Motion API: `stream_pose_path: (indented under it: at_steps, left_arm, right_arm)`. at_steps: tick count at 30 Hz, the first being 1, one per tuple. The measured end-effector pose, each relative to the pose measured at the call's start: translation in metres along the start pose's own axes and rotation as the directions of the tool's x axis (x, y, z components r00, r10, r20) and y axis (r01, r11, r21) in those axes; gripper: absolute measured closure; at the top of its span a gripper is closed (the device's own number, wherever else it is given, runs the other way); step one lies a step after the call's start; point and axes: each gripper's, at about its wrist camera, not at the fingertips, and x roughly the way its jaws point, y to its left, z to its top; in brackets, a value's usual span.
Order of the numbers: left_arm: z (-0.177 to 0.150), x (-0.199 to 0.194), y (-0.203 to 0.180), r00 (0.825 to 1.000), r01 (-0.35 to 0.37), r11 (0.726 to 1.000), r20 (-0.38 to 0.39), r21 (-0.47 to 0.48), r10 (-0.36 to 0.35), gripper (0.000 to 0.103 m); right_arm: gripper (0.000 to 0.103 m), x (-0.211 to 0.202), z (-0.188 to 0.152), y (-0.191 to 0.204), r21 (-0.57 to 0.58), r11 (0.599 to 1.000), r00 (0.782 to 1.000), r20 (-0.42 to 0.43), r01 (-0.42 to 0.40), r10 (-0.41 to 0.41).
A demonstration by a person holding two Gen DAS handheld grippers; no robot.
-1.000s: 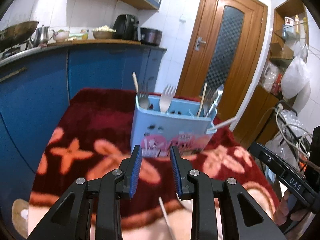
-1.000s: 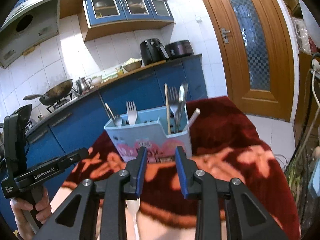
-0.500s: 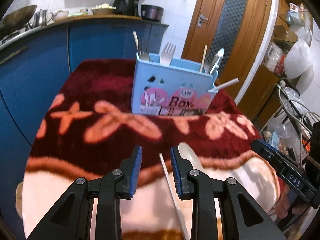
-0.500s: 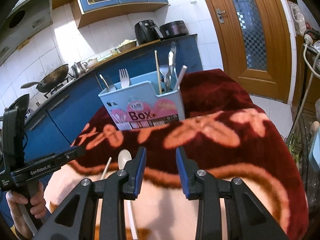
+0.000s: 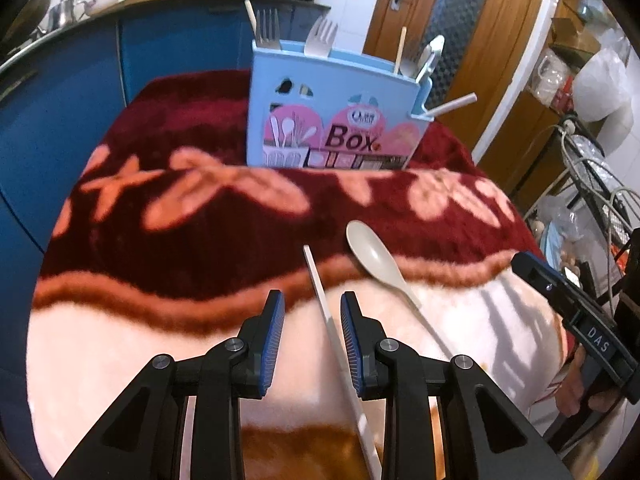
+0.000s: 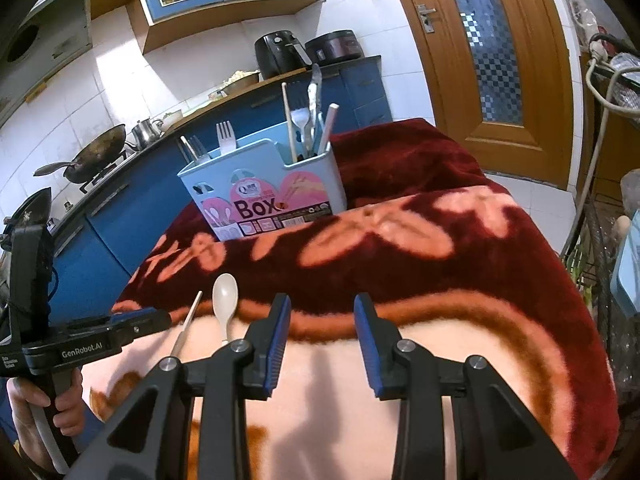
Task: Organize utensils
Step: 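Close the left tool on the thin white stick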
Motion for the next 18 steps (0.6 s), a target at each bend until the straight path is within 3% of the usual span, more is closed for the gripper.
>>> stream_pose_path:
  at_steps: [6, 11, 18]
  left_arm:
    - [-0.002, 0.012, -0.004, 0.996, 0.019, 1.000, -0.082, 0.003, -0.019, 0.074]
    - [0.000, 0.023, -0.008, 0.982, 0.044, 0.999, -0.185, 0.016, -0.040, 0.074]
    - [0.004, 0.029, -0.013, 0.960, 0.039, 0.998, -0.278, 0.049, -0.024, 0.087]
  right_arm:
    - [0.066, 0.000, -0.003, -0.006, 0.015, 1.000, 1.000, -0.005, -0.003, 0.003]
    - [0.066, -0.001, -0.005, -0.008, 0.018, 1.000, 1.000, -0.006, -0.005, 0.005]
    - [0.066, 0.001, -0.006, -0.010, 0.027, 1.000, 1.000, -0.013, -0.005, 0.006]
